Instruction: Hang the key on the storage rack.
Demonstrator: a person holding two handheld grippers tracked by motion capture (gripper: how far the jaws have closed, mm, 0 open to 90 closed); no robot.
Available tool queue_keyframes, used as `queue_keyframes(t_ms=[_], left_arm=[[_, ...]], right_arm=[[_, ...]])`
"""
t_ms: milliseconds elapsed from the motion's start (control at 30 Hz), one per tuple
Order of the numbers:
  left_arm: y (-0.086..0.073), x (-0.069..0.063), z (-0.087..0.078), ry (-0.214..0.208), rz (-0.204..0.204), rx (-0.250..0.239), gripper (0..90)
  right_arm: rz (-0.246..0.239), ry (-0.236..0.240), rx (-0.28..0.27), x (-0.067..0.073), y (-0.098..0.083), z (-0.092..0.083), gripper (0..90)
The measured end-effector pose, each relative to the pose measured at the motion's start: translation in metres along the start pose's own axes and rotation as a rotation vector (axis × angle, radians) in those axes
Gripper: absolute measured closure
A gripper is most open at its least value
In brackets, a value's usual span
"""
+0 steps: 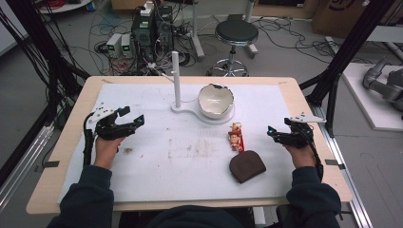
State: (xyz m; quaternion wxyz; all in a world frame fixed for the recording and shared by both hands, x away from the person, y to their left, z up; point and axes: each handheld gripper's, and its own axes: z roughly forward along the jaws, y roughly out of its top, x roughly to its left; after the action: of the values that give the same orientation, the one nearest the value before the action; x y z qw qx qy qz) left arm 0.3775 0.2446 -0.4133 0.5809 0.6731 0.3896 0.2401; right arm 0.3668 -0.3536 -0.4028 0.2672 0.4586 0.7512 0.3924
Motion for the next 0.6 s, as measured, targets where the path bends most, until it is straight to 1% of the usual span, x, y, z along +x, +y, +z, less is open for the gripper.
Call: queue_keyframes(t_ms=[167, 267, 367, 467, 500, 600], left_arm=[[-0.002, 0.001, 0.004, 0.001, -0.02, -0.01, 22.9], [-0.002, 0.003, 0.007, 0.004, -0.027, -0.004, 23.1], [0.001, 0.006, 0.008, 0.013, -0.029, -0.018, 23.1], [0.004, 0.008, 0.009, 0.016, -0.033, -0.03, 23.1], [0.003, 0.009, 0.01, 0.016, -0.037, -0.031, 23.1], [0.001, 0.01, 0.012, 0.013, -0.039, -0.012, 23.1]], right_arm=[[0.002, 0.0, 0.001, 0.001, -0.001, -0.001, 20.9], [0.01, 0.0, -0.004, -0.001, -0.001, -0.001, 20.9], [0.015, -0.008, -0.008, -0.003, 0.001, 0.0, 20.9], [0.009, -0.015, -0.011, -0.001, 0.004, 0.003, 20.9], [0.014, -0.014, -0.007, 0.001, 0.005, 0.003, 20.9], [0.023, -0.006, 0.001, 0.004, 0.005, 0.005, 20.9]])
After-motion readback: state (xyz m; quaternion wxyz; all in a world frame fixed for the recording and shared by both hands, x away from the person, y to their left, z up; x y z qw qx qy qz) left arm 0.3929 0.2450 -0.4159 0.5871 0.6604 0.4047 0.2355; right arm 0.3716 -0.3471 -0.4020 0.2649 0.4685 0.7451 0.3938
